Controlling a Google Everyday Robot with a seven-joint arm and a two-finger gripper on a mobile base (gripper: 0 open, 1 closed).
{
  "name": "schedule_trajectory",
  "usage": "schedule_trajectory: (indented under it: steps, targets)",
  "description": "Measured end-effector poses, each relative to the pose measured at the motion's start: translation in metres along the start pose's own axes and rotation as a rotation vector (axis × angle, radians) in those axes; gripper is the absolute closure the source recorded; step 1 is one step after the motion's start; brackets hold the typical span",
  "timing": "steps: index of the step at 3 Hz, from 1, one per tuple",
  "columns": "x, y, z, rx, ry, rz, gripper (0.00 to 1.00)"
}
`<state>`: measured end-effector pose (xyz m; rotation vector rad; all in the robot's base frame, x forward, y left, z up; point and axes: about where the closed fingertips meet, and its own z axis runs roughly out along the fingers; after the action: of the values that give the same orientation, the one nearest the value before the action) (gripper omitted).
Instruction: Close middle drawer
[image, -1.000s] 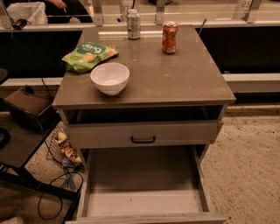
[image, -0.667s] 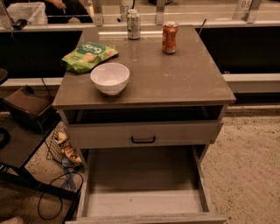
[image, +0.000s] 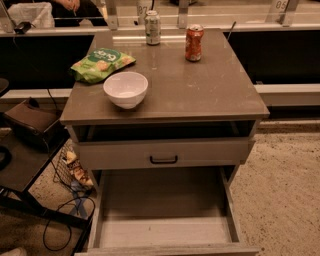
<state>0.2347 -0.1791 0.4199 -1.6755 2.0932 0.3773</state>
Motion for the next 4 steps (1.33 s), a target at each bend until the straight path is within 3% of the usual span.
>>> schedule_trajectory:
  steps: [2,4]
  targets:
    - [-0.023,-0.027,0.06,-0.014,-0.17,0.008,1.0]
    - [-0.059,-0.057,0.08,-0.004,-0.223,-0.041,1.0]
